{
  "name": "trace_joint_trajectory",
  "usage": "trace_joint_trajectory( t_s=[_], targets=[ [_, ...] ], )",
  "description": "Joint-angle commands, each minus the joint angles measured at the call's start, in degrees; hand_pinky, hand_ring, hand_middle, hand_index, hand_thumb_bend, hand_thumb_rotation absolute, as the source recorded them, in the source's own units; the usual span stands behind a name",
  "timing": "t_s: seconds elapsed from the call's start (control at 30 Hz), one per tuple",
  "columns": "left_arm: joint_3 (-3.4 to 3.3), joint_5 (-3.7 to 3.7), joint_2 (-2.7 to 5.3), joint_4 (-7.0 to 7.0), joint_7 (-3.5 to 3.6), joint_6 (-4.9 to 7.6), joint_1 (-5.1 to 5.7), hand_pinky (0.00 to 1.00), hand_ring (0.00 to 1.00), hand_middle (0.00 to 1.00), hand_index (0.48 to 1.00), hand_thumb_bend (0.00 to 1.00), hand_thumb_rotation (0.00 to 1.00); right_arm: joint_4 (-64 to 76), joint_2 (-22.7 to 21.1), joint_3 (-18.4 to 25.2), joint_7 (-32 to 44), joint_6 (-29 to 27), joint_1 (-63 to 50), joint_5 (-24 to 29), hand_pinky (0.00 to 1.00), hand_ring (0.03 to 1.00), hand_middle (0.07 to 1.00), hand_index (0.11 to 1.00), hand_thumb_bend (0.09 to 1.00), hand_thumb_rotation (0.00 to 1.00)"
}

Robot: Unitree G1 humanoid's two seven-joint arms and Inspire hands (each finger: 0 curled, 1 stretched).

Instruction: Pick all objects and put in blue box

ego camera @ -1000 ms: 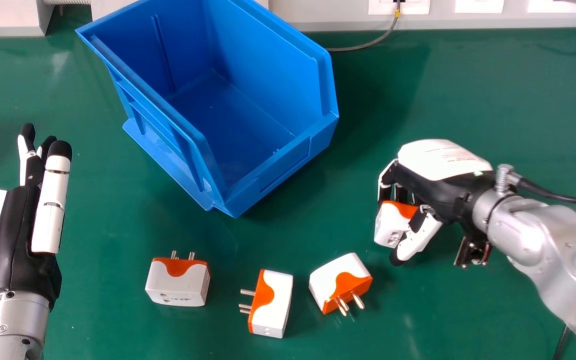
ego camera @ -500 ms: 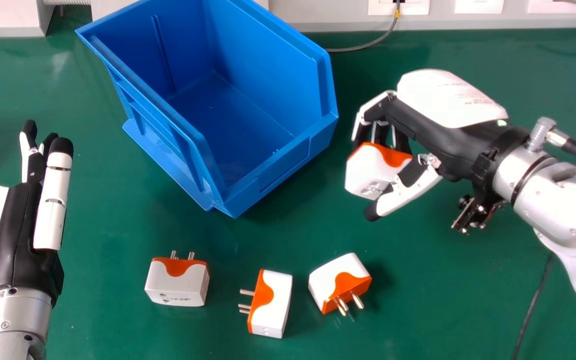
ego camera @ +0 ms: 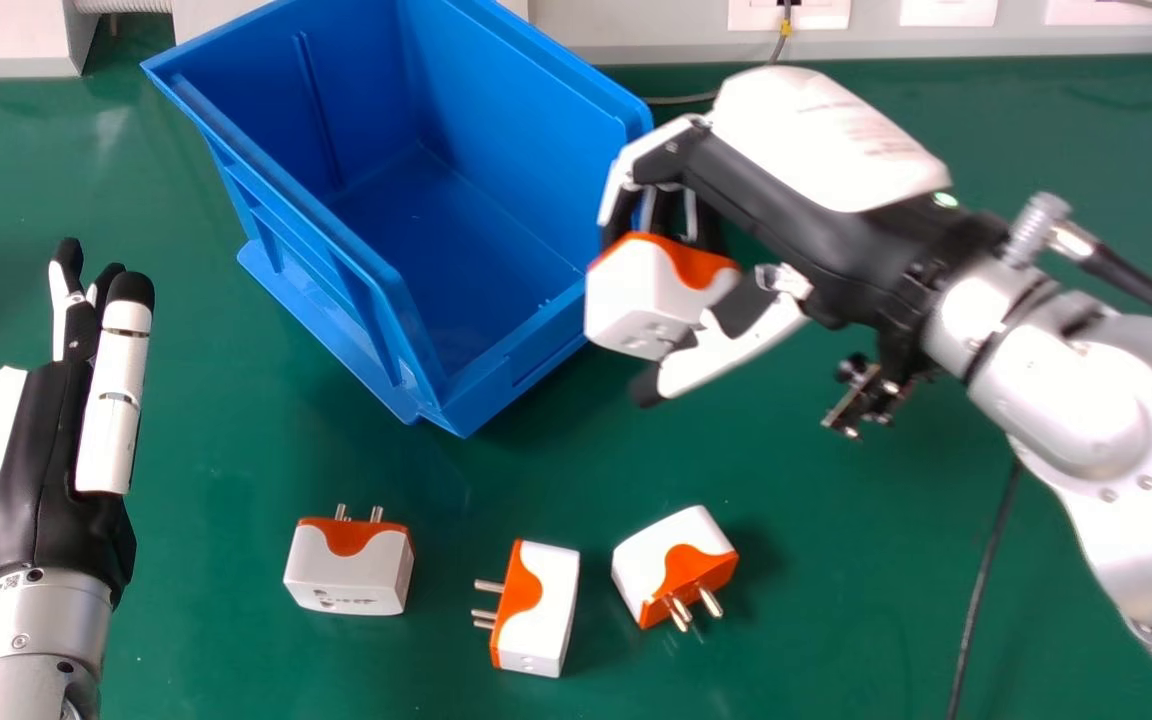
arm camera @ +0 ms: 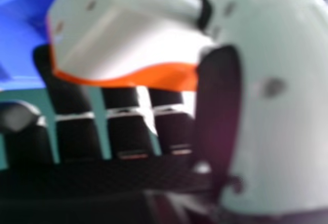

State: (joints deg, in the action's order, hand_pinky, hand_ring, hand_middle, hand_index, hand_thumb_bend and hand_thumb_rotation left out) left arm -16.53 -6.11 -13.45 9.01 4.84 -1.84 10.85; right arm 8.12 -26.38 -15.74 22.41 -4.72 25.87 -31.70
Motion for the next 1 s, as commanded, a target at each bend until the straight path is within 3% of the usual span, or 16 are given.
trace_joint_trajectory(
  t_s=[0.0,0.27,0.53,0.77,0.8,0.87,0.9,0.97],
  targets=[
    [0.08,0.54,0.07,0.54,-0.22,1.01,-0.44,1.00,1.00,1.00,1.000,0.38,1.00,-1.59,1.75,-0.37,-2.05,-0.91,3.78,-0.54,0.03,0.068,0.125,0.470,0.488,0.14],
    [0.18,0.28,0.29,0.59,-0.16,1.54,-0.16,1.00,1.00,1.00,1.000,0.39,1.00,-10.70,7.74,-3.26,-4.01,-0.32,11.29,-1.91,0.04,0.078,0.134,0.469,0.488,0.14],
    [0.00,0.06,0.67,1.41,-0.22,1.13,0.41,1.00,1.00,1.00,1.000,0.40,1.00,-23.63,13.02,-6.47,-8.22,0.83,20.83,-6.24,0.04,0.082,0.142,0.469,0.487,0.14],
    [0.12,0.50,0.79,2.03,-0.23,1.22,1.15,1.00,1.00,1.00,1.000,0.40,1.00,-36.10,17.24,-10.26,-12.76,2.22,29.97,-11.07,0.08,0.131,0.208,0.469,0.486,0.14],
    [0.14,0.51,0.81,2.11,-0.23,1.23,1.21,1.00,1.00,1.00,1.000,0.40,1.00,-37.77,17.82,-10.67,-13.25,2.46,31.05,-11.40,0.11,0.171,0.256,0.470,0.486,0.14],
    [0.29,0.61,0.94,2.48,-0.24,1.32,1.53,1.00,1.00,1.00,1.000,0.40,1.00,-42.89,19.66,-11.70,-14.56,2.75,34.26,-12.07,0.11,0.171,0.256,0.470,0.486,0.14],
    [0.37,0.66,1.01,2.58,-0.24,1.41,1.66,1.00,1.00,1.00,1.000,0.40,1.00,-45.29,20.45,-12.15,-15.26,2.58,35.67,-12.22,0.17,0.233,0.319,0.472,0.486,0.15],
    [0.49,0.78,1.07,2.91,-0.16,1.58,2.05,1.00,1.00,1.00,1.000,0.40,1.00,-49.98,21.81,-12.77,-16.82,1.76,38.13,-12.17,0.17,0.233,0.319,0.472,0.486,0.15]
  ],
)
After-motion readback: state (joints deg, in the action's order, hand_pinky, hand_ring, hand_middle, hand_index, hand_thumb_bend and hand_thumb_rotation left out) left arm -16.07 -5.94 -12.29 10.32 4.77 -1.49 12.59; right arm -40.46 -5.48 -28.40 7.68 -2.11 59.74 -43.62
